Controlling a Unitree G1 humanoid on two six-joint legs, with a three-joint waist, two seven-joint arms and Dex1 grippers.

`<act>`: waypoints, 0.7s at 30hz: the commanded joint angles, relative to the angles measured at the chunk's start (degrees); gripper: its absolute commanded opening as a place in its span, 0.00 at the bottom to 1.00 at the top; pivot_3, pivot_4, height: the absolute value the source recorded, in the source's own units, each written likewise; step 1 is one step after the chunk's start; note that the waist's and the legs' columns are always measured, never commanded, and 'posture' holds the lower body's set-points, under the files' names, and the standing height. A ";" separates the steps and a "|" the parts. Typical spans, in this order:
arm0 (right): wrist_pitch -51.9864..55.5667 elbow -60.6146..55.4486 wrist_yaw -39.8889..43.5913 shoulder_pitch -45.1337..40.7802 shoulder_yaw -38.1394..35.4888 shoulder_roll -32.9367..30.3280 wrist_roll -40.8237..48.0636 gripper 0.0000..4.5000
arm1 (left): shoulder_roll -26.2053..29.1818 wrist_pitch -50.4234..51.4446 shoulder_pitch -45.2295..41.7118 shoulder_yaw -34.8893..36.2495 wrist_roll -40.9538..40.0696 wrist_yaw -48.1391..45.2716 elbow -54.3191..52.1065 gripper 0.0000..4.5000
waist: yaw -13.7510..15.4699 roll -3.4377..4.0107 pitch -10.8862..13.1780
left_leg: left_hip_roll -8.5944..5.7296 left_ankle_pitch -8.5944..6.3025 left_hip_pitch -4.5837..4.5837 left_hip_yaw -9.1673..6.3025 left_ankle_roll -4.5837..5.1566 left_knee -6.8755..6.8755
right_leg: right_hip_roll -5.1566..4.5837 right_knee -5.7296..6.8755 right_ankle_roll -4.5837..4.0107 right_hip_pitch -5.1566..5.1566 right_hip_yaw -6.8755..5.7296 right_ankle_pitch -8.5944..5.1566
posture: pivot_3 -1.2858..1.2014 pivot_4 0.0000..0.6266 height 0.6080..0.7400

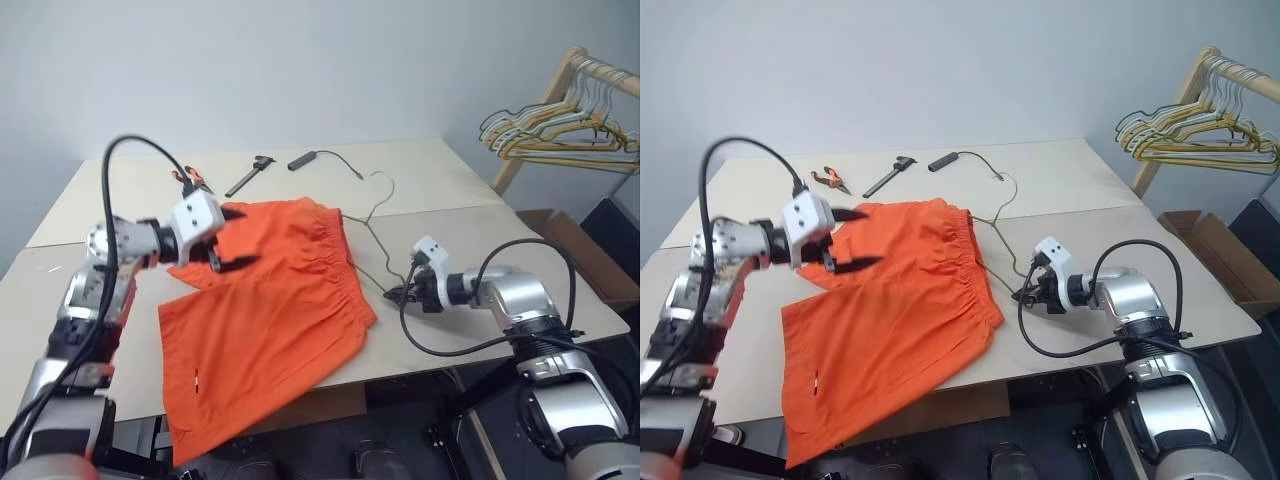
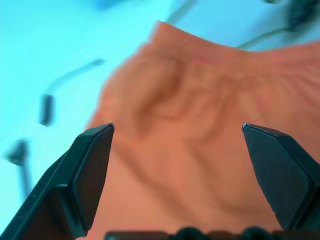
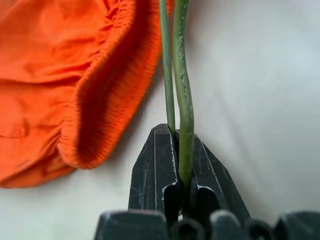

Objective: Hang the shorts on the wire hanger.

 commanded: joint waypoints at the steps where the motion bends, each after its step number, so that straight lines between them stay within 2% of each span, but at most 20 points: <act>1: 0.75 -9.15 0.67 -0.98 -0.56 -2.83 0.60 0.00 | -1.83 -4.38 -7.79 -0.15 1.19 -0.54 6.58 0.99 | -0.08 0.00 0.00 | -0.01 0.00 -0.03 0.01 0.00 0.02 | 0.00 -0.02 0.00 -0.01 -0.01 0.00 | 0.48 0.00 1.00; 5: 2.36 -15.87 0.31 -1.41 0.29 -5.00 0.31 0.00 | -4.20 -5.82 -15.57 0.59 -0.35 -3.72 12.91 0.99 | -0.95 0.00 0.00 | 0.00 0.00 -0.04 0.13 0.01 0.04 | 0.00 -0.05 0.00 0.02 -0.04 0.00 | 0.47 0.00 1.00; 11: 5.34 -22.79 -1.14 -3.05 3.01 -6.47 -1.03 0.00 | -4.67 -2.71 -22.50 0.71 -5.06 -16.99 16.77 0.99 | -2.76 0.00 0.00 | 0.01 -0.01 -0.11 0.10 0.02 0.06 | 0.01 -0.05 0.02 -0.02 -0.06 -0.01 | 0.46 0.00 1.00; 21: 2.98 -27.12 -1.62 -4.31 7.11 -7.41 -3.09 0.00 | -5.27 -7.40 -27.59 -5.94 3.46 -23.87 25.24 0.99 | -4.43 -0.01 0.00 | 0.00 -0.01 -0.09 -0.16 0.03 0.08 | 0.01 0.03 0.05 -0.04 0.00 -0.03 | 0.47 0.00 1.00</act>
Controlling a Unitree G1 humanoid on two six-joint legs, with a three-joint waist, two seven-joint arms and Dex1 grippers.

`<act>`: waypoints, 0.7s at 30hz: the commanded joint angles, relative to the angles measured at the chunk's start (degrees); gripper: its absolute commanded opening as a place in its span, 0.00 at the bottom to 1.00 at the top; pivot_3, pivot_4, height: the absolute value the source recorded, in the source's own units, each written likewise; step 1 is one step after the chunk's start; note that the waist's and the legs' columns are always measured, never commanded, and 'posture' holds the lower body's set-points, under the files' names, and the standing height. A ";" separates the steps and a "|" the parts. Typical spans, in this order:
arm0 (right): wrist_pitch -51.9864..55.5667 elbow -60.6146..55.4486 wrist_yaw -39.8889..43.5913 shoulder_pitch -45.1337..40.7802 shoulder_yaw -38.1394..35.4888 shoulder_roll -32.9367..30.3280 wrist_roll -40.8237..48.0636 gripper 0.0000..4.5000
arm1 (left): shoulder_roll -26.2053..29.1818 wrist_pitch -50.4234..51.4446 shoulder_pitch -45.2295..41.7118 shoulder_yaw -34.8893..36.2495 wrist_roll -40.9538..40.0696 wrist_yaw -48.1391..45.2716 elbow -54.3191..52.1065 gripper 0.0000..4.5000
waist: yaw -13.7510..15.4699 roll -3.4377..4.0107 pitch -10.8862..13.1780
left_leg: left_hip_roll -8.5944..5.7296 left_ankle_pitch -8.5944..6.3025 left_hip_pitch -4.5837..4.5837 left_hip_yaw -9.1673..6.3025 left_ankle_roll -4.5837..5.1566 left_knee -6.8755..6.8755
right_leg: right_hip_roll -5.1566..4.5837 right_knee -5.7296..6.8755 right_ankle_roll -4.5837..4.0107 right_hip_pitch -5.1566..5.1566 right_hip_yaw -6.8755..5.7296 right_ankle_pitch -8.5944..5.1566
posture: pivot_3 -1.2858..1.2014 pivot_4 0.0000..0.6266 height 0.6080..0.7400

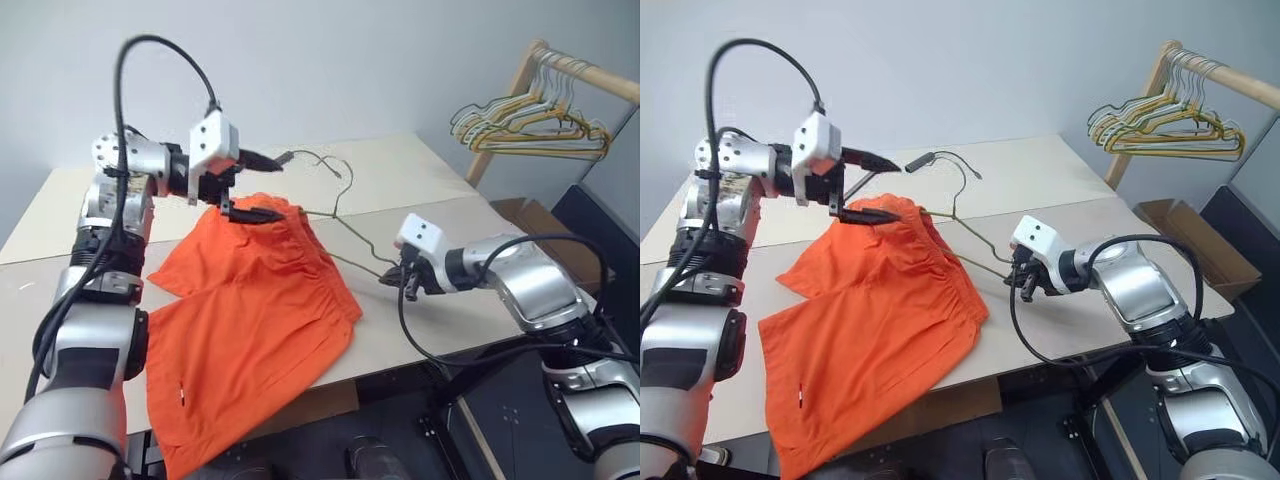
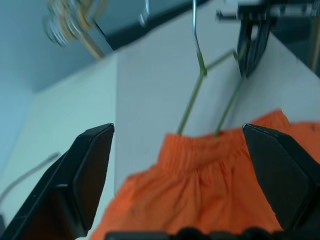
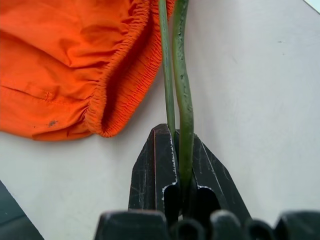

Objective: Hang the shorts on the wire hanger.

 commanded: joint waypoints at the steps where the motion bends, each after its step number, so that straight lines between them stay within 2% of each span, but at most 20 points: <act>1: -2.20 -3.03 0.42 -2.92 -0.29 -0.70 -0.46 0.00 | -0.62 -2.82 -4.60 -1.23 2.65 -0.91 2.83 0.99 | -0.01 0.00 0.00 | 0.00 -0.01 -0.01 0.00 0.01 0.00 | 0.00 -0.02 0.01 -0.02 0.00 0.00 | 0.47 0.00 1.00; 7: -2.83 -5.03 0.77 -3.48 0.32 -1.20 -0.43 0.00 | -2.23 -3.19 -7.26 -1.87 4.05 -3.39 8.44 0.99 | 0.06 0.00 0.00 | 0.00 -0.02 0.00 0.00 0.03 0.00 | -0.01 0.00 0.03 -0.01 0.00 -0.01 | 0.47 0.00 1.00; 8: -2.60 -5.55 0.90 -3.55 0.20 -1.23 -0.14 0.00 | -2.22 -3.59 -7.51 -2.26 4.57 -4.22 9.31 0.95 | 0.04 0.00 0.00 | 0.00 -0.02 0.00 0.00 0.03 0.00 | -0.01 0.01 0.02 -0.01 0.00 -0.02 | 0.47 0.00 1.00; 11: -2.31 -7.15 1.44 -3.62 -0.18 -1.50 0.59 0.00 | -2.30 -5.21 -7.94 -3.30 6.34 -5.58 11.47 0.79 | 0.01 0.00 0.00 | 0.01 -0.02 0.00 0.00 0.03 0.00 | 0.00 0.01 0.03 -0.02 0.00 -0.02 | 0.47 0.00 1.00; 21: 0.33 -11.19 1.87 -3.73 -1.43 -2.25 2.30 0.00 | -2.87 -9.03 -8.27 -4.88 9.68 -7.01 15.80 0.05 | 0.05 0.00 0.00 | 0.01 -0.02 -0.02 -0.01 0.03 0.01 | -0.01 0.01 0.03 -0.03 0.00 -0.02 | 0.46 0.00 1.00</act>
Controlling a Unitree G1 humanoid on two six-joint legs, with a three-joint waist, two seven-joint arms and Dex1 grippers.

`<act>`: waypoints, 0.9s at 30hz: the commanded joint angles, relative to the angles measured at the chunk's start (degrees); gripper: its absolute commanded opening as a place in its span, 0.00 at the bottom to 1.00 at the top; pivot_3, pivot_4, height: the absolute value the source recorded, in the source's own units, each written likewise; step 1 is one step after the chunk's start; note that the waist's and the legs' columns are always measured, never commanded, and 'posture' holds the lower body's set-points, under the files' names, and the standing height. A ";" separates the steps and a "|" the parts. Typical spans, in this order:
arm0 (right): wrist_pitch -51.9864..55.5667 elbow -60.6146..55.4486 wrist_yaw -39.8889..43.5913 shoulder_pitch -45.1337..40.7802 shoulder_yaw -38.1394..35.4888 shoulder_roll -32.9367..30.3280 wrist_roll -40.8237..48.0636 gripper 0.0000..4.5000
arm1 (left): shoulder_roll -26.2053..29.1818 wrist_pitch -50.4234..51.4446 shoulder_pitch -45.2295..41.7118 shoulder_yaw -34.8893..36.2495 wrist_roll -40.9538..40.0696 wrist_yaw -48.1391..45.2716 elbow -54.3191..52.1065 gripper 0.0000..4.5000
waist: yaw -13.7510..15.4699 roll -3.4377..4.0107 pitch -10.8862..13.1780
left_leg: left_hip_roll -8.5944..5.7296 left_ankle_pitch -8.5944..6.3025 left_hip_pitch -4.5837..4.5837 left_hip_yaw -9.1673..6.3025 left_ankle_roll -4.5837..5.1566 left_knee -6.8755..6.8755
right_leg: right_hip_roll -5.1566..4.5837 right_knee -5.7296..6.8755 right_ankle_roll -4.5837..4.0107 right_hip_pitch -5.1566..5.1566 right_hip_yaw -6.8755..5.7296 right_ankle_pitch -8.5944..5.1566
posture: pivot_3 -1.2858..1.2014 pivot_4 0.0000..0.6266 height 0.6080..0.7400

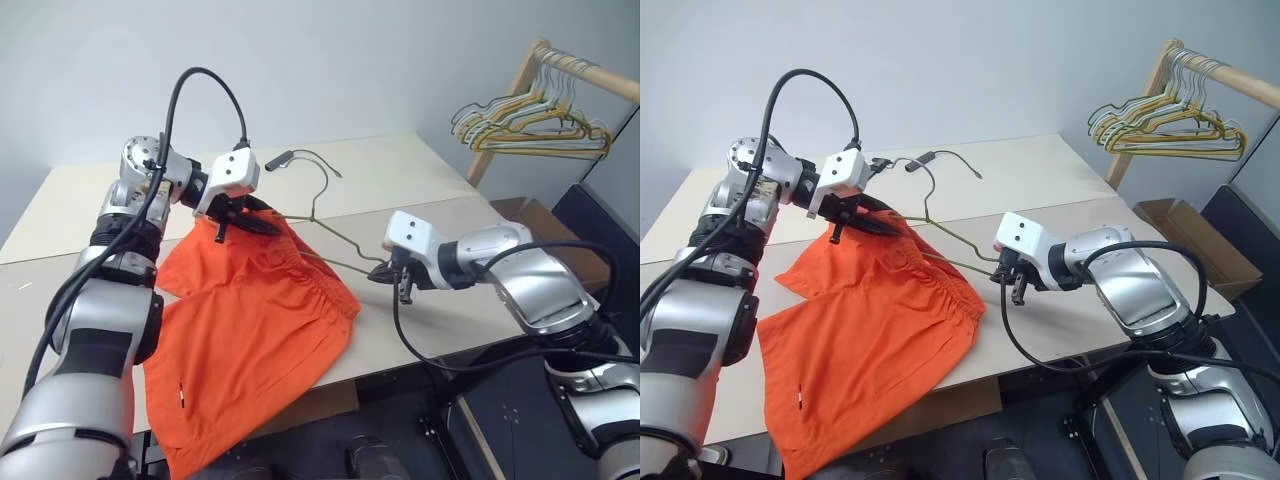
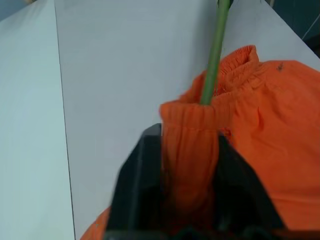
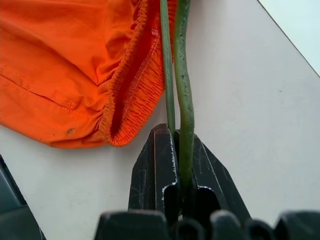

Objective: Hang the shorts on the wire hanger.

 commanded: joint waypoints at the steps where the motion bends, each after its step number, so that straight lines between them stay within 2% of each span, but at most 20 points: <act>1: 0.41 -3.33 0.33 -2.21 -2.74 -0.81 1.67 0.00 | -0.13 -1.54 -2.34 0.06 1.09 -0.17 0.75 0.00 | 0.02 0.00 0.00 | 0.00 0.00 0.00 0.00 0.00 0.00 | 0.00 0.00 0.00 0.00 0.00 0.00 | 0.46 0.00 1.00; 6: -0.32 -3.07 -0.09 -1.70 -2.63 -0.91 1.22 0.00 | 0.03 -2.40 -2.21 0.29 2.01 1.25 0.98 0.00 | -0.06 0.00 0.00 | 0.00 0.00 0.00 0.00 0.00 0.00 | 0.00 0.01 0.00 0.00 0.00 0.00 | 0.46 0.00 1.00; 11: -6.98 -0.92 -3.60 0.64 -4.12 1.92 0.13 0.00 | 1.33 -3.06 -1.97 1.05 1.29 0.15 -0.14 0.00 | -0.08 0.00 0.00 | 0.01 0.00 0.01 0.00 0.00 0.00 | 0.01 0.02 0.00 -0.01 0.00 0.00 | 0.47 0.00 1.00; 15: -8.38 -0.08 -5.56 1.74 -4.65 2.97 -0.10 0.24 | 1.85 -2.98 -2.06 1.76 1.14 1.07 -0.29 0.00 | 0.00 0.00 0.00 | 0.00 0.00 0.00 -0.01 0.00 0.01 | 0.00 0.03 0.00 -0.01 0.00 0.00 | 0.47 0.00 1.00; 17: -7.70 -0.09 -6.45 2.24 -5.71 3.52 0.53 0.40 | 1.94 -2.65 -2.14 2.23 0.95 1.33 -0.09 0.00 | 0.09 0.00 0.00 | 0.00 0.00 0.00 -0.01 0.00 0.02 | -0.01 0.02 0.00 0.00 0.00 0.00 | 0.47 0.00 1.00; 22: -4.44 1.86 -10.56 5.07 -14.26 3.75 3.30 0.80 | 2.86 -3.39 -1.82 2.41 1.24 1.19 0.17 0.00 | 0.15 0.00 0.00 | 0.00 0.00 -0.03 -0.02 0.01 0.02 | -0.01 0.01 0.00 0.00 -0.01 0.00 | 0.46 0.00 1.00; 27: -4.18 2.23 -15.11 10.68 -25.53 5.09 7.49 0.80 | 3.33 -3.80 -1.82 2.49 1.42 1.69 0.72 0.00 | 0.18 -0.01 0.00 | 0.00 -0.01 -0.01 -0.02 0.01 0.02 | -0.02 0.01 0.00 0.02 -0.02 0.00 | 0.46 0.00 1.00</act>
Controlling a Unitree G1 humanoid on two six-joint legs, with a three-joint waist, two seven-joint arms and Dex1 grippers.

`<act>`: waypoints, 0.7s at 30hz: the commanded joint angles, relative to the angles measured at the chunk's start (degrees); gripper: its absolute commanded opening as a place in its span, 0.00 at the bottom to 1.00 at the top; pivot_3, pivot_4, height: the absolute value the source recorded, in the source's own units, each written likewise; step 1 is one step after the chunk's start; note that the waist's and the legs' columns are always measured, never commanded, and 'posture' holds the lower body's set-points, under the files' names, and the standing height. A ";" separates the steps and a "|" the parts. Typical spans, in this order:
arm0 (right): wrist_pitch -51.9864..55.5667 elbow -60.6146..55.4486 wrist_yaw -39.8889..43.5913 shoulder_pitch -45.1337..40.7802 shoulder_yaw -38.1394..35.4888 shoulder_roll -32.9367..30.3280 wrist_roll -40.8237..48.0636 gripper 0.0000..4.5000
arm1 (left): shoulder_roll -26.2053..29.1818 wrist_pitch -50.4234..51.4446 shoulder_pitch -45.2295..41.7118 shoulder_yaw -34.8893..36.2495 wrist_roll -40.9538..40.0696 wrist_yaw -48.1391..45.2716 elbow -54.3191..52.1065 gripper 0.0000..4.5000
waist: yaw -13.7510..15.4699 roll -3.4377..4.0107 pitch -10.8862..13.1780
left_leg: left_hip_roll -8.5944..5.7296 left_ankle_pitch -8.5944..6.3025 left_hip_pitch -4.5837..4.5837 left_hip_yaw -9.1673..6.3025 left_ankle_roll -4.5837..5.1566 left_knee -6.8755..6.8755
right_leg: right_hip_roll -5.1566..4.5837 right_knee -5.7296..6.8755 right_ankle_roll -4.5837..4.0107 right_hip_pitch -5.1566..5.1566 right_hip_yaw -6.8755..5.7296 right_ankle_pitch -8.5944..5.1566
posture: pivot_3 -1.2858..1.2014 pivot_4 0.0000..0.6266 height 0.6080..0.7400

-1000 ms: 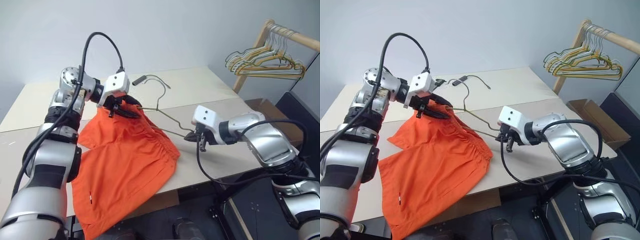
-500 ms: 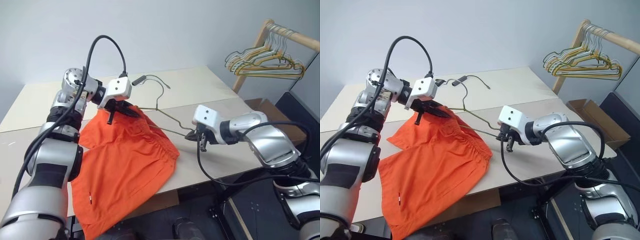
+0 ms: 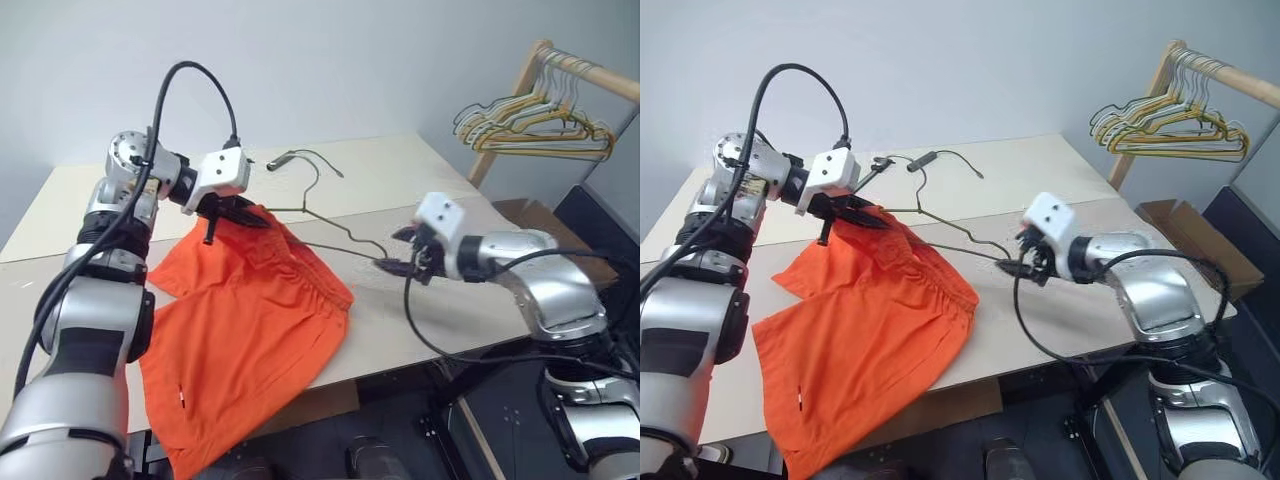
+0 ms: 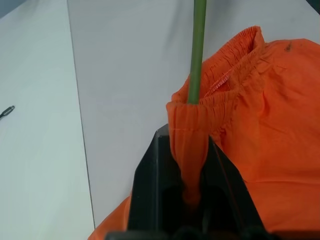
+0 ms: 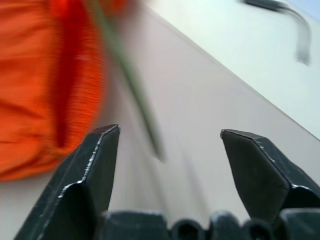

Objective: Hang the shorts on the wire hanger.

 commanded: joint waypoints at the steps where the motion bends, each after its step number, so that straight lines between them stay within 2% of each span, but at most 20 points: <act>1: 1.78 -1.33 -1.57 2.98 -8.49 0.79 4.84 0.80 | 0.87 -0.66 -1.44 1.43 -0.35 0.52 -0.17 0.00 | -0.08 0.00 0.00 | 0.00 0.00 0.01 0.00 0.00 0.00 | 0.01 0.02 0.00 0.00 0.00 0.00 | 0.46 0.00 1.00; 3: 1.20 -2.47 -0.80 6.74 -9.63 0.47 6.04 0.80 | 0.92 -0.63 -1.49 1.47 -0.31 0.75 0.01 0.00 | -0.13 0.00 0.00 | 0.01 0.00 0.02 -0.01 0.00 -0.01 | 0.02 0.00 0.00 0.02 0.00 0.00 | 0.46 0.00 1.00; 5: 3.39 -2.97 0.15 10.44 -11.05 2.59 10.42 0.80 | 0.89 -0.57 -1.58 1.64 -0.34 1.25 0.32 0.00 | -0.18 -0.01 -0.01 | 0.00 0.00 0.02 -0.01 0.00 0.00 | 0.02 0.01 0.00 0.03 0.01 0.00 | 0.46 0.00 1.00; 8: 7.02 -3.41 0.71 14.23 -9.27 6.59 15.40 0.80 | 0.86 -0.59 -1.65 1.70 -0.36 1.50 0.54 0.00 | -0.57 -0.01 -0.01 | 0.02 0.00 0.07 -0.01 0.01 0.00 | 0.03 0.05 0.00 0.06 0.04 0.00 | 0.46 0.00 1.00; 14: 11.18 -0.51 -3.88 13.94 -4.74 16.98 18.68 0.80 | 0.93 -0.67 -1.54 1.66 -0.34 1.79 0.55 0.00 | -1.32 0.00 -0.01 | 0.02 0.00 0.10 -0.02 0.00 0.00 | 0.04 0.13 0.01 0.05 0.10 -0.01 | 0.46 0.00 1.00; 21: 10.41 2.63 -6.65 12.35 -0.66 22.05 18.47 0.80 | 1.45 -0.42 -1.24 1.80 -0.46 1.91 0.08 0.00 | -1.12 0.00 -0.01 | 0.00 -0.01 0.02 -0.06 0.02 0.01 | 0.01 0.12 0.03 0.02 0.05 -0.01 | 0.47 0.00 1.00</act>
